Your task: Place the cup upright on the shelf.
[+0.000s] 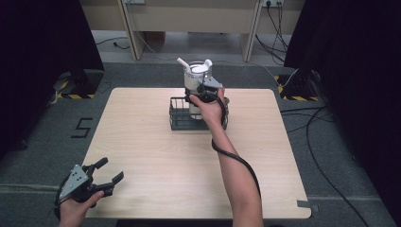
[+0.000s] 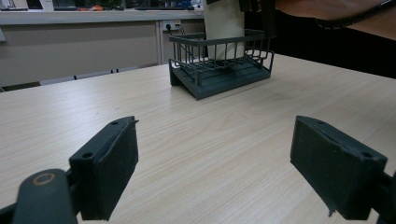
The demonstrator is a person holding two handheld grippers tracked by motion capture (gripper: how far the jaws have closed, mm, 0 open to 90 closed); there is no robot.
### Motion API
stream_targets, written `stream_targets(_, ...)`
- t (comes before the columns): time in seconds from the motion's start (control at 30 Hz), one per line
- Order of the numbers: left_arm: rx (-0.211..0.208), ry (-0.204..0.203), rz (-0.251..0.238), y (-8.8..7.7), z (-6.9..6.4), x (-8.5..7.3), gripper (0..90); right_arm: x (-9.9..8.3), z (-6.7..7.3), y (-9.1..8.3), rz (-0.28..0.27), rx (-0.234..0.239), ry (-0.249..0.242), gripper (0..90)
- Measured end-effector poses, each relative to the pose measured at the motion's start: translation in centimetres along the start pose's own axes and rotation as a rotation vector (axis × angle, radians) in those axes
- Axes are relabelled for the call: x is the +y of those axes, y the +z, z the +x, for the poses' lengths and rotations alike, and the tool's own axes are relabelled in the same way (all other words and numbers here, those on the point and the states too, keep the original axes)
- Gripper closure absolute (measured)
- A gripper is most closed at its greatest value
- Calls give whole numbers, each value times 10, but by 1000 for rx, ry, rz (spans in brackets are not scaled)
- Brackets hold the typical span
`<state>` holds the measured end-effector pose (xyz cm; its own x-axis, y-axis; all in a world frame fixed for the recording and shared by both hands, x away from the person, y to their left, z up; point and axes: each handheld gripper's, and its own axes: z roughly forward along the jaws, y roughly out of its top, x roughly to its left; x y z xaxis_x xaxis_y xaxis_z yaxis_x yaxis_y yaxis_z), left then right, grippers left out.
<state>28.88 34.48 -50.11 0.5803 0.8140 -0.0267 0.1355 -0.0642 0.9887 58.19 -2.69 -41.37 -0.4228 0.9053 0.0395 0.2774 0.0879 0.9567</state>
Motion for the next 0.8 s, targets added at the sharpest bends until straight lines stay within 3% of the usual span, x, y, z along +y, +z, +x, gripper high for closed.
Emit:
stream_targets(0.4, -3, 6, 3, 0, -1, 0, 146, -9, 0, -4, -16, -4, 7, 98)
stream_targets(0.8, -5, 10, 3, 1, -2, 0, 145, -16, 4, -12, -54, 13, -25, 33)
